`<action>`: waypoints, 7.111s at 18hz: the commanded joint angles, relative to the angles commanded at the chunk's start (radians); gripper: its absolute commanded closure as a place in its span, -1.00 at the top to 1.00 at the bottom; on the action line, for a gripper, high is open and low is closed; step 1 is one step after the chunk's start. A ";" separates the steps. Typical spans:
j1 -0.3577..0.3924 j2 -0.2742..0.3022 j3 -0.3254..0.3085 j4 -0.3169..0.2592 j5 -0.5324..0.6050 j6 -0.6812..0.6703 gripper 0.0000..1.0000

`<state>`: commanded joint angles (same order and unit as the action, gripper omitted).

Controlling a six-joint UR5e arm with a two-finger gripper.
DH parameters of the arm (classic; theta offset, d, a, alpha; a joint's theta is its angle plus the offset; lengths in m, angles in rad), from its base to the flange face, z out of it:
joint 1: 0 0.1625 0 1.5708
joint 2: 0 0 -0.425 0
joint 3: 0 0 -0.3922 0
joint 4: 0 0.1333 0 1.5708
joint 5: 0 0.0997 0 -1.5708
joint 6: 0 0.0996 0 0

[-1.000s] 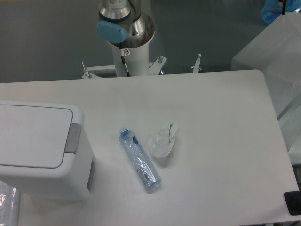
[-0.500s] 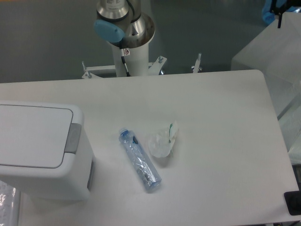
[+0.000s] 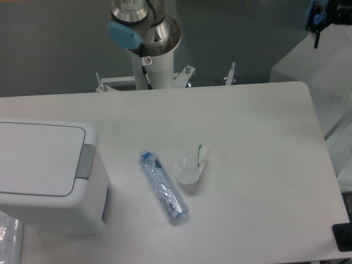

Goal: Open the trash can
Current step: 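Lower the open gripper toward the trash can lid edge, then press the gripper finger against the lid edge of the trash can, then push the lid open with the gripper finger, exposing the bin interior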

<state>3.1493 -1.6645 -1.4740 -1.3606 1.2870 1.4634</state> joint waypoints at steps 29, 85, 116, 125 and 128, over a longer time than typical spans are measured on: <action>-0.241 0.097 0.029 0.017 -0.238 -0.302 1.00; -0.841 -0.129 0.029 0.247 -0.138 -1.266 1.00; -0.858 -0.147 0.017 0.272 -0.133 -1.296 1.00; -0.861 -0.152 0.017 0.272 -0.133 -1.296 1.00; -0.861 -0.152 0.017 0.272 -0.133 -1.296 1.00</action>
<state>2.2887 -1.8162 -1.4573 -1.0891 1.1536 0.1672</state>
